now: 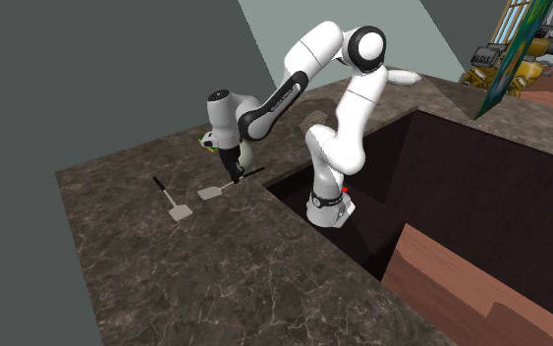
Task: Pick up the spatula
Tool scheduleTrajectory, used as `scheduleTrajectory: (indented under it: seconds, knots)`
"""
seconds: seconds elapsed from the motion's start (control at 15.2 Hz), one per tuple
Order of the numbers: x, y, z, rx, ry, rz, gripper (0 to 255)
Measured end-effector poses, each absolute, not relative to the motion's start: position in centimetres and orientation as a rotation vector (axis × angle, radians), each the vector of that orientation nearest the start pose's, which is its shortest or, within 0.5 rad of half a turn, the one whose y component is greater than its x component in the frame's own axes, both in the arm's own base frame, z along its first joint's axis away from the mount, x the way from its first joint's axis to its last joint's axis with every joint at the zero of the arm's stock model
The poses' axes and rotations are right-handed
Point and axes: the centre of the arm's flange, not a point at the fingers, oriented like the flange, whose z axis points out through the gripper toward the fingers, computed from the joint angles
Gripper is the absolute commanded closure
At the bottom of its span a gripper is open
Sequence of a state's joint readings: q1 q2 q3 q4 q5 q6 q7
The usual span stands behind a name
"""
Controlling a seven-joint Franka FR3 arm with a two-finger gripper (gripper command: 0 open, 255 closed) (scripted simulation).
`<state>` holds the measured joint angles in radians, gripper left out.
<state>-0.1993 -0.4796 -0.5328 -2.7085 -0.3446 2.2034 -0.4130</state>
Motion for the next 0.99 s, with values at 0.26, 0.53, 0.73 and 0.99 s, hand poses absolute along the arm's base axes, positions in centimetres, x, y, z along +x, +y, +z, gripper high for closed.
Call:
scheduleTrajectory:
  seconds: [0.26,0.53,0.73,0.99]
  knots:
    - [27.8,-24.4,35.6,-3.138,0.071,0.104,255]
    - [27.8,-24.5,37.6,-3.138,0.071,0.103,255]
    - [27.7,-24.6,39.2,-3.138,0.071,0.103,255]
    - [27.7,-24.6,41.3,-3.138,0.071,0.104,255]
